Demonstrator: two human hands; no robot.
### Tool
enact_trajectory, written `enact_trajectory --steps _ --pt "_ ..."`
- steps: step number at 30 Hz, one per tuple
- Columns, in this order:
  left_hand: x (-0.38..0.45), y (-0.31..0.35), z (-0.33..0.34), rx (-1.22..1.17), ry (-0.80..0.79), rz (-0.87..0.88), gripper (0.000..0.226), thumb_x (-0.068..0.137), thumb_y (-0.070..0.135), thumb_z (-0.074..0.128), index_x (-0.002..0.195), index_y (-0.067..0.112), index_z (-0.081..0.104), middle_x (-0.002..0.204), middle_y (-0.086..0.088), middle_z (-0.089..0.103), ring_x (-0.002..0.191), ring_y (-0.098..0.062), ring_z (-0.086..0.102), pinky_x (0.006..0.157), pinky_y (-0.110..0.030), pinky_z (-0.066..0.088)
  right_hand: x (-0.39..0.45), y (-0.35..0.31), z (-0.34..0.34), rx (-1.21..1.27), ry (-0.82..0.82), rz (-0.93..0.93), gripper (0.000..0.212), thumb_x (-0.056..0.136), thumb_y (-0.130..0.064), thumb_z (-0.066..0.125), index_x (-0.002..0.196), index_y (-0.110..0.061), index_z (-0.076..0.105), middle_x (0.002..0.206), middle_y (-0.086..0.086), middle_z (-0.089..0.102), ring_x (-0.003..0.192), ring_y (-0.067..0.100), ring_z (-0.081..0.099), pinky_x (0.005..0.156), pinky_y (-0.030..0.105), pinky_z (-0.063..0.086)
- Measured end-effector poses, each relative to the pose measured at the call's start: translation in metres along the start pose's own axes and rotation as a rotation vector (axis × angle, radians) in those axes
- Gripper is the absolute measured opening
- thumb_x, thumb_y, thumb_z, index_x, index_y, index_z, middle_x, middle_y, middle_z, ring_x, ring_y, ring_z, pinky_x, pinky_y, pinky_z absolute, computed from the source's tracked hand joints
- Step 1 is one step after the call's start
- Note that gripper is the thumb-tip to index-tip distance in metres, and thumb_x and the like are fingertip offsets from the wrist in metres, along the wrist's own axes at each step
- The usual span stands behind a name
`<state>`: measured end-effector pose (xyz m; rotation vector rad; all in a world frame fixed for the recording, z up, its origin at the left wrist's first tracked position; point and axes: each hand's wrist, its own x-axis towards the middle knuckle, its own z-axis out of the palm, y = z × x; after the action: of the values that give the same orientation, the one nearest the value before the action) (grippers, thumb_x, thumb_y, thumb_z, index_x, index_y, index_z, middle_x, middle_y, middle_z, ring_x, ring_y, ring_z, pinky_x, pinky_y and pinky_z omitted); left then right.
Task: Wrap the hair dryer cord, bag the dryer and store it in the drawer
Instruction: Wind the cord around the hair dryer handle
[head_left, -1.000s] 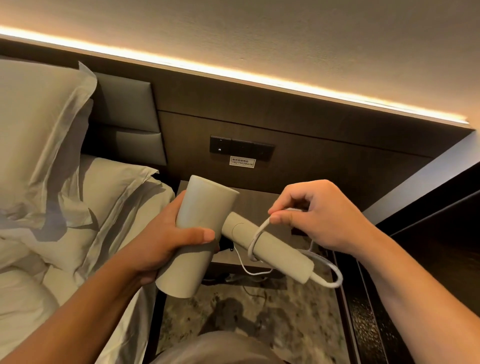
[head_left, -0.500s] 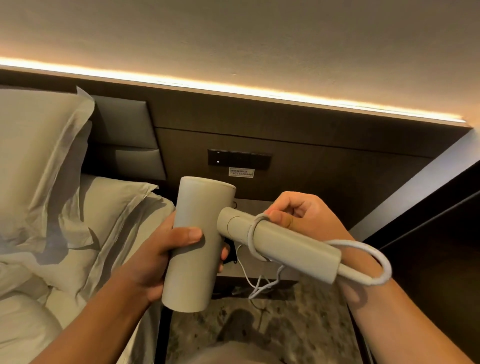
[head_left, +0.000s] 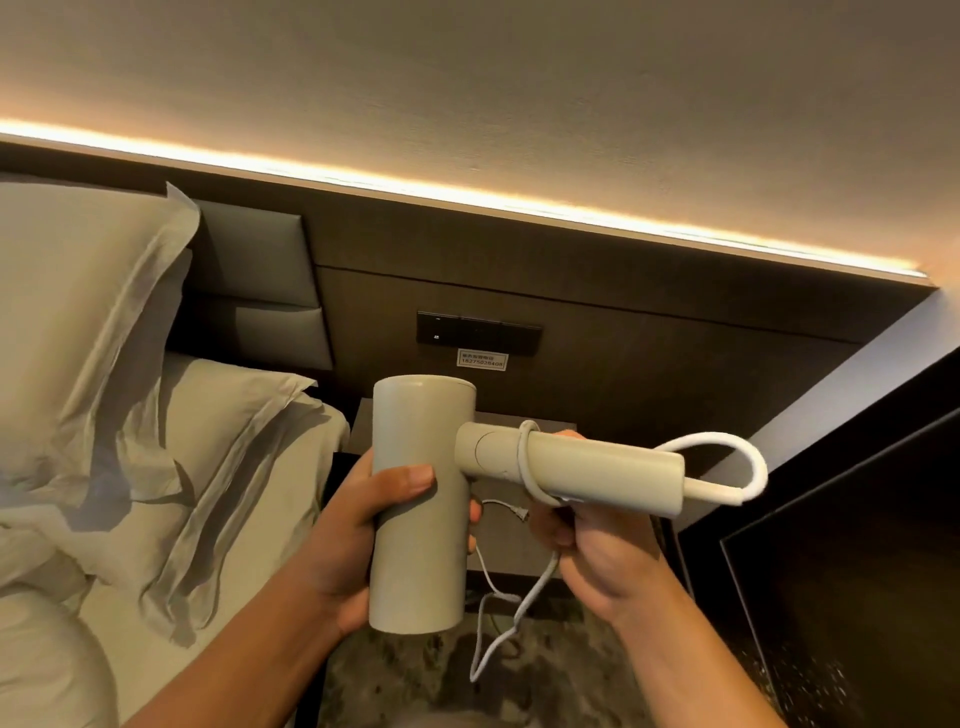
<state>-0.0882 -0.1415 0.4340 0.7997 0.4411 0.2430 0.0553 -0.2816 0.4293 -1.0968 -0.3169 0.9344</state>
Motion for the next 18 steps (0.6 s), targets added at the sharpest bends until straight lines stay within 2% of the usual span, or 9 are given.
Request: enact_trajectory --steps 2,5,9,12,15,18 --pt "0.001 -0.002 0.003 0.003 0.045 0.014 0.086 0.051 0.030 0.088 0.130 0.020 0.057 0.098 -0.025 0.064 0.077 -0.033 0.067 0.063 -0.045 0.058 -0.003 0.005 0.002 -0.077 0.168 0.071 0.017 0.090 0.000 0.058 0.095 -0.014 0.067 0.076 0.005 0.064 0.063 0.009 0.054 0.047 0.018 0.043" --pt "0.001 -0.005 0.006 -0.013 0.088 0.025 0.075 0.056 0.030 0.082 0.126 0.020 0.060 0.101 -0.027 0.063 0.076 -0.034 0.068 0.061 -0.045 0.058 -0.003 0.003 0.006 -0.238 0.222 0.072 0.027 0.095 0.003 0.049 0.090 -0.014 0.070 0.058 -0.001 0.059 0.054 0.007 0.050 0.047 0.019 0.039" --pt "0.001 -0.011 0.008 -0.028 0.140 0.036 0.079 0.055 0.032 0.084 0.128 0.019 0.057 0.102 -0.029 0.061 0.074 -0.034 0.067 0.060 -0.043 0.057 -0.005 -0.003 0.013 -0.267 0.193 0.033 0.031 0.097 0.004 0.042 0.093 -0.014 0.066 0.055 0.001 0.050 0.048 0.008 0.041 0.045 0.020 0.031" --pt "0.003 -0.009 0.006 -0.035 0.201 0.080 0.080 0.056 0.033 0.084 0.129 0.017 0.055 0.102 -0.029 0.061 0.072 -0.034 0.067 0.059 -0.043 0.057 -0.009 0.003 0.020 -0.359 0.121 -0.017 0.030 0.103 -0.008 0.039 0.100 -0.017 0.068 0.054 -0.001 0.044 0.044 0.007 0.034 0.041 0.019 0.028" --pt "0.005 -0.006 0.001 0.028 0.303 0.146 0.076 0.059 0.032 0.082 0.129 0.019 0.053 0.106 -0.032 0.061 0.074 -0.032 0.069 0.062 -0.044 0.058 -0.017 0.018 0.023 -0.473 0.131 -0.031 0.032 0.105 -0.016 0.041 0.093 -0.014 0.071 0.051 -0.003 0.041 0.042 0.006 0.031 0.039 0.017 0.028" --pt "0.006 -0.004 -0.006 0.111 0.430 0.196 0.069 0.064 0.030 0.080 0.126 0.023 0.051 0.109 -0.031 0.063 0.074 -0.031 0.071 0.059 -0.042 0.058 -0.028 0.030 0.022 -0.625 0.135 -0.042 0.034 0.104 -0.018 0.043 0.088 -0.026 0.073 0.048 -0.007 0.041 0.043 0.005 0.033 0.041 0.018 0.029"
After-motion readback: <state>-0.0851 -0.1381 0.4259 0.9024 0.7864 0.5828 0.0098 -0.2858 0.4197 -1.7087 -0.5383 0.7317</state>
